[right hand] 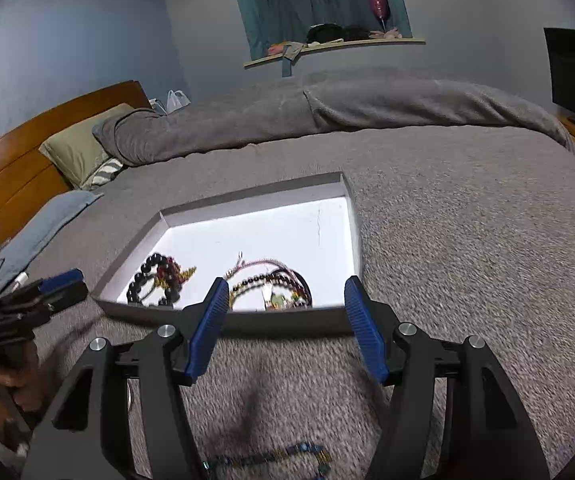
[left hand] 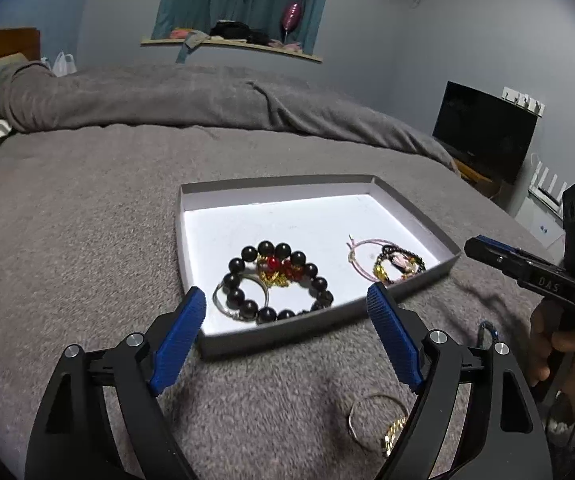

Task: Organize jewelry
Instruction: 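Move both tools back to the bed and grasp the gold ring brooch with the left tool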

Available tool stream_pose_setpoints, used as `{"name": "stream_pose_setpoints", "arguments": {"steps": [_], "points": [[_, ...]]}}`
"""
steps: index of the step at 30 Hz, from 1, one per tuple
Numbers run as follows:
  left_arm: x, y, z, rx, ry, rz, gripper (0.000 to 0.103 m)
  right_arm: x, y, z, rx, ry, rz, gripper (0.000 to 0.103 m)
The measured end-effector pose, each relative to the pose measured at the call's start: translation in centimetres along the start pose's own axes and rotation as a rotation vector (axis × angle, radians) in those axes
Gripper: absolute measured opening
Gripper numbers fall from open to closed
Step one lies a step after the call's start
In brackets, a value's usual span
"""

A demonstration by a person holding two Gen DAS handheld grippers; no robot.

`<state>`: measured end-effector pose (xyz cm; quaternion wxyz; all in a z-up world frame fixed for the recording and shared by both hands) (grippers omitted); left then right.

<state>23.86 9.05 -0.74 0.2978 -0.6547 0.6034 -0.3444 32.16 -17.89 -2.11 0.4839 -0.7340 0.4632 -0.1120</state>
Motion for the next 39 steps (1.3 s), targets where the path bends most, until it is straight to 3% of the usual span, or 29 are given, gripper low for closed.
{"name": "stream_pose_setpoints", "arguments": {"steps": [16, 25, 31, 33, 35, 39], "points": [[0.8, 4.4, -4.4, 0.003, 0.019, 0.075, 0.083, 0.8, 3.9, -4.2, -0.046, -0.001, -0.044, 0.067], [3.9, 5.9, -4.7, -0.015, 0.110, 0.156, 0.082, 0.5, 5.1, -4.7, -0.060, -0.010, -0.035, 0.067], [7.3, 7.3, -5.3, -0.002, 0.155, 0.298, 0.081, 1.3, 5.0, -5.3, -0.053, 0.007, -0.033, 0.071], [7.8, 8.1, -4.8, -0.023, 0.142, 0.329, 0.078, 1.5, 5.2, -5.3, -0.058, 0.009, -0.036, 0.071], [8.1, 8.6, -4.4, -0.043, 0.140, 0.353, 0.058, 1.5, 5.2, -5.3, -0.062, 0.009, -0.040, 0.071], [8.5, 9.2, -3.8, -0.063, 0.139, 0.379, 0.055, 1.7, 5.2, -5.5, -0.060, 0.010, -0.040, 0.071]]}}
Point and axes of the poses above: each gripper's, at about its wrist camera, not at the fingertips, and z roughly the way its jaws point, x to its right, y to its underside, the point moved 8 cm from there along z, roughly the way its jaws point, and after that the axes turned 9 degrees about -y, right-handed, at the moved point
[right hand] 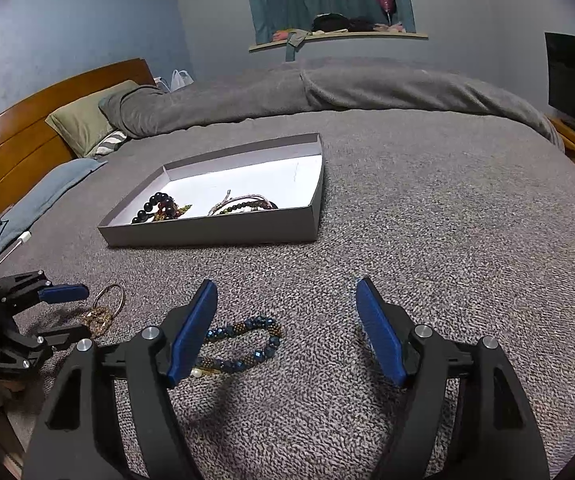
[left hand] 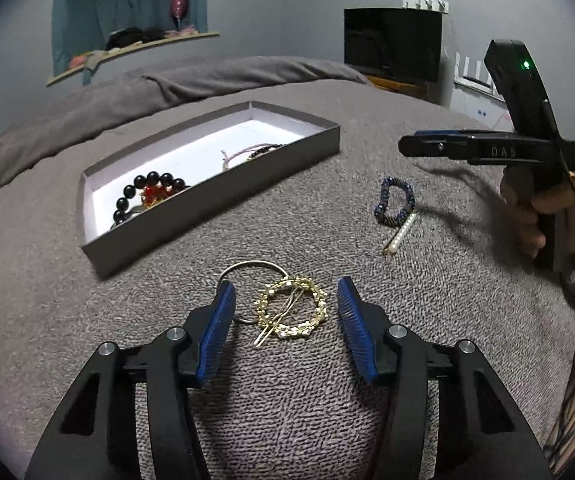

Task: Organize jewelry
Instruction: 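Move both tools back to the bed and grasp the gold ring brooch with the left tool, then grasp the blue beaded bracelet with the right tool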

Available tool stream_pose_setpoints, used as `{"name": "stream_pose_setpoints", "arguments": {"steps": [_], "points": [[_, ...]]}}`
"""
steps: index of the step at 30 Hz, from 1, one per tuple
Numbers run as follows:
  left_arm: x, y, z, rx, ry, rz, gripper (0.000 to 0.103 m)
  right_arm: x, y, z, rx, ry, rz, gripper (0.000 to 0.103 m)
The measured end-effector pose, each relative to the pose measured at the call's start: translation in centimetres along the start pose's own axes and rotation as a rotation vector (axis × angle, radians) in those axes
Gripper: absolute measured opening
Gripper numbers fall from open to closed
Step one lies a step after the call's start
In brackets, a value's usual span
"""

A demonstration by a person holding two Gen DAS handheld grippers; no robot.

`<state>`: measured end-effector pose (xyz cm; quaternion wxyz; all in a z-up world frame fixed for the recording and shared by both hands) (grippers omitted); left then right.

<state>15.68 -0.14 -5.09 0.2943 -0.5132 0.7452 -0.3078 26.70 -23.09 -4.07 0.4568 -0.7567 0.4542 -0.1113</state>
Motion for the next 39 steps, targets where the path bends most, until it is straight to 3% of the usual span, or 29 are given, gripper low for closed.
{"name": "stream_pose_setpoints", "arguments": {"steps": [6, 8, 9, 18, 20, 25, 36, 39], "points": [[0.5, 0.5, 1.0, -0.045, -0.002, 0.022, 0.054, 0.1, 0.3, 0.0, -0.009, -0.002, 0.001, 0.072], [0.6, 0.6, 1.2, -0.056, 0.003, 0.029, 0.042, 0.2, 0.5, 0.0, -0.017, -0.001, -0.001, 0.072], [0.6, 0.6, 1.2, -0.054, 0.003, 0.029, 0.042, 0.2, 0.6, 0.0, -0.019, 0.000, -0.001, 0.072], [-1.3, -1.5, -1.0, 0.051, -0.034, -0.043, 0.041, 0.1, 1.5, 0.5, -0.066, -0.031, -0.014, 0.070], [-2.1, -1.6, -1.0, 0.051, -0.046, -0.068, 0.041, -0.2, 2.0, 1.0, -0.092, -0.034, -0.030, 0.057], [-2.6, -1.6, -1.0, 0.046, -0.052, -0.091, 0.041, 0.0, 2.9, 2.0, -0.147, -0.029, -0.022, 0.040], [-2.9, -1.6, -0.9, 0.043, -0.061, -0.098, 0.042, -0.2, 3.5, 3.2, -0.195, -0.030, -0.033, 0.039], [-2.8, -1.6, -0.8, 0.039, -0.063, -0.098, 0.042, -0.6, 3.5, 3.4, -0.201, -0.022, -0.053, 0.015]]}}
Point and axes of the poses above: each gripper's, at about its wrist camera, not at the fingertips, and z roughly the way its jaws point, x to its right, y to its underside, the point moved 8 cm from there along z, roughly the way its jaws point, and after that the axes turned 9 degrees about -y, right-handed, at the moved point
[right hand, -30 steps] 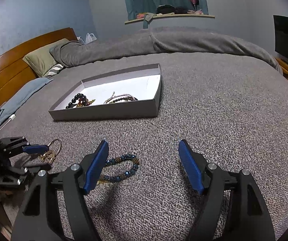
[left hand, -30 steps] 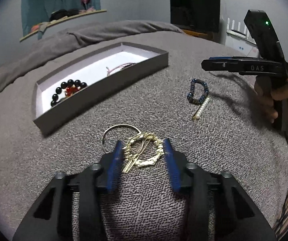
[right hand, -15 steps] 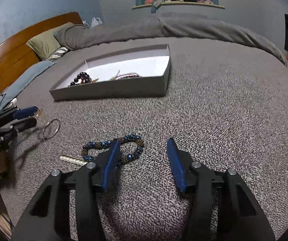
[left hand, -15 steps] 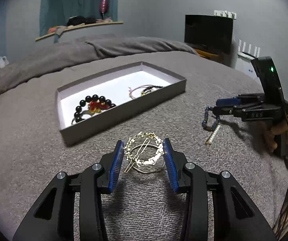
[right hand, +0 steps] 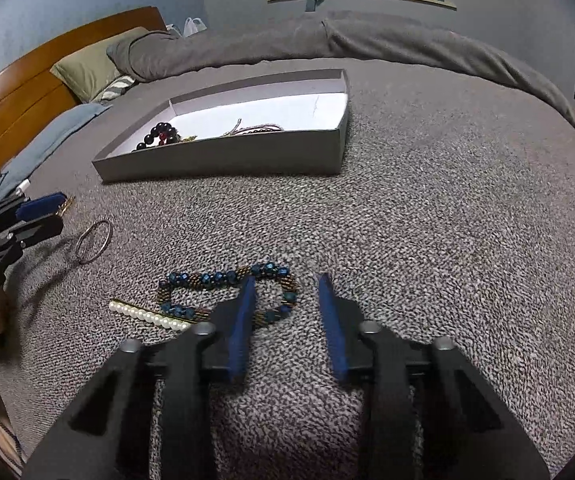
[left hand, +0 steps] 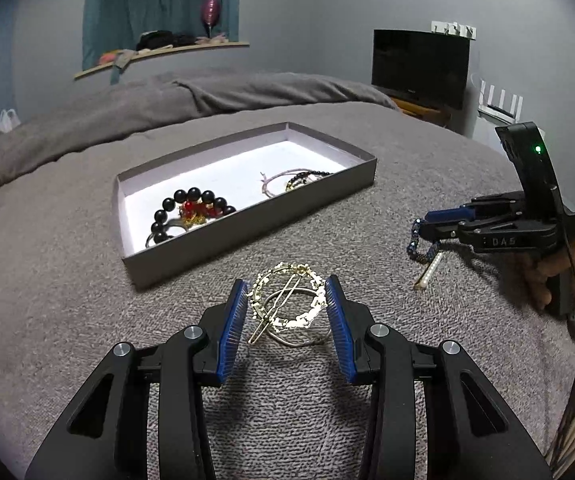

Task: Organize jewelry
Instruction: 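Grasp the blue beaded bracelet with the right tool, then carry the gold brooch and blue bracelet into the tray and release both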

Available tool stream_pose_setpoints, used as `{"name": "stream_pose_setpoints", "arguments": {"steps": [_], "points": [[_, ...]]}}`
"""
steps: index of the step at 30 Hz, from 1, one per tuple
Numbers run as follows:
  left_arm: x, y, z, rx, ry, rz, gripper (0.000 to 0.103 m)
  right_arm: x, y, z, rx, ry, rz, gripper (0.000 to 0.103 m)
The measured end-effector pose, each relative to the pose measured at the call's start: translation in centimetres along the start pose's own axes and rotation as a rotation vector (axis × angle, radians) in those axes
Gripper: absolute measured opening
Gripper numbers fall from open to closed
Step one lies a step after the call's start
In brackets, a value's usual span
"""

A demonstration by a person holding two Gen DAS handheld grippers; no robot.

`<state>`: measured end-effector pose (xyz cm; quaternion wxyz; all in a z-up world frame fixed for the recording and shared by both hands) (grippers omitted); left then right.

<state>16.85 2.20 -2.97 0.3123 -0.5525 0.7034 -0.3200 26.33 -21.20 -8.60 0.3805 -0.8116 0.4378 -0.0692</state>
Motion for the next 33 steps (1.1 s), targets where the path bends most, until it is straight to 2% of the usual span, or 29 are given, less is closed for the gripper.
{"name": "stream_pose_setpoints", "arguments": {"steps": [1, 15, 23, 33], "points": [[0.0, 0.0, 0.0, 0.000, -0.001, 0.000, 0.042, -0.1, 0.0, 0.1, 0.000, 0.011, -0.008, 0.007], [-1.2, -1.1, -0.6, 0.033, -0.013, -0.042, 0.042, -0.3, -2.9, -2.9, 0.161, -0.021, 0.029, 0.007], [-1.3, -1.7, -0.2, 0.040, -0.023, -0.053, 0.042, -0.9, -4.1, -3.9, 0.207, -0.027, 0.025, 0.007], [-2.4, -2.3, 0.2, 0.056, -0.074, -0.092, 0.042, -1.6, -5.7, -5.6, 0.284, -0.031, 0.024, 0.007]]}}
Point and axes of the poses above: each gripper's, at about its wrist camera, not at the fingertips, and z roughly the way its jaws point, x to its right, y to its underside, the point moved 8 cm from there along z, roughly the way its jaws point, and after that the axes turned 9 degrees about -y, right-handed, at the moved point
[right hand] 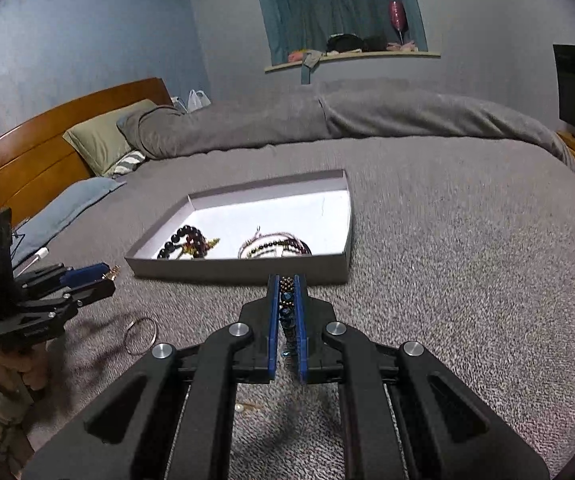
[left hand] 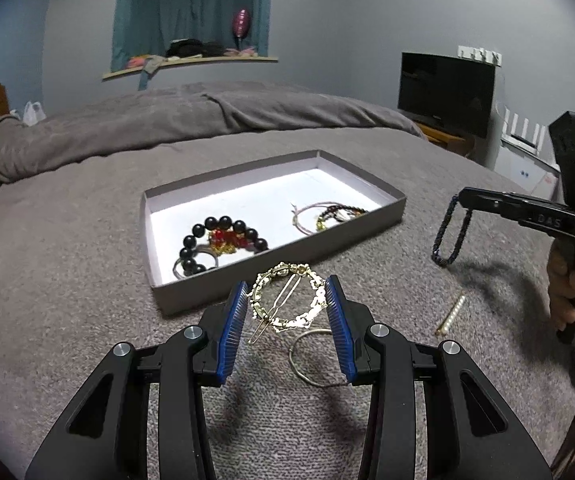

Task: Organize jewelry
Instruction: 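Carry the gold brooch and blue bracelet into the tray and release both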

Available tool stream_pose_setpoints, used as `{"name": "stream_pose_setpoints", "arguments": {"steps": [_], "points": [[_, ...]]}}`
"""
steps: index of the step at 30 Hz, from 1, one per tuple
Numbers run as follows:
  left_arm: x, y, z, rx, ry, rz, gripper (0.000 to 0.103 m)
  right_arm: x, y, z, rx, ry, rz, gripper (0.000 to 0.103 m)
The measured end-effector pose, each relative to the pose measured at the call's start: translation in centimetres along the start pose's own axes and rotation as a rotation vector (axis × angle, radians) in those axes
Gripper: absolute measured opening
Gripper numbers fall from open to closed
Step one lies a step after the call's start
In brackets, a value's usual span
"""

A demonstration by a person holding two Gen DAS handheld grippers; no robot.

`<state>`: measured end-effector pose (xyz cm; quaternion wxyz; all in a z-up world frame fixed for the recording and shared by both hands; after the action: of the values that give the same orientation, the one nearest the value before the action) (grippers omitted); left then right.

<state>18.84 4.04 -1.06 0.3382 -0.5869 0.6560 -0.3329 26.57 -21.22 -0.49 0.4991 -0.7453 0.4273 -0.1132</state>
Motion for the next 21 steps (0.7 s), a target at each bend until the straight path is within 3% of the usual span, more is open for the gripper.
{"name": "stream_pose_setpoints", "arguments": {"steps": [21], "points": [[-3.1, -2.7, 2.7, 0.016, -0.064, -0.083, 0.042, -1.9, -4.6, 2.0, 0.080, -0.012, -0.029, 0.007]]}}
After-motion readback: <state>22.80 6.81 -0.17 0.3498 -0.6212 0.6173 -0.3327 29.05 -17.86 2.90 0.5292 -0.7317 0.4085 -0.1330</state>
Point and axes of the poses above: each gripper's, at about its wrist camera, not at the fingertips, and z roughly the way its jaws point, x to its right, y to its underside, the point moved 8 cm from there along z, roughly the way its jaws point, and after that the axes turned 9 degrees about -y, right-handed, at the moved point
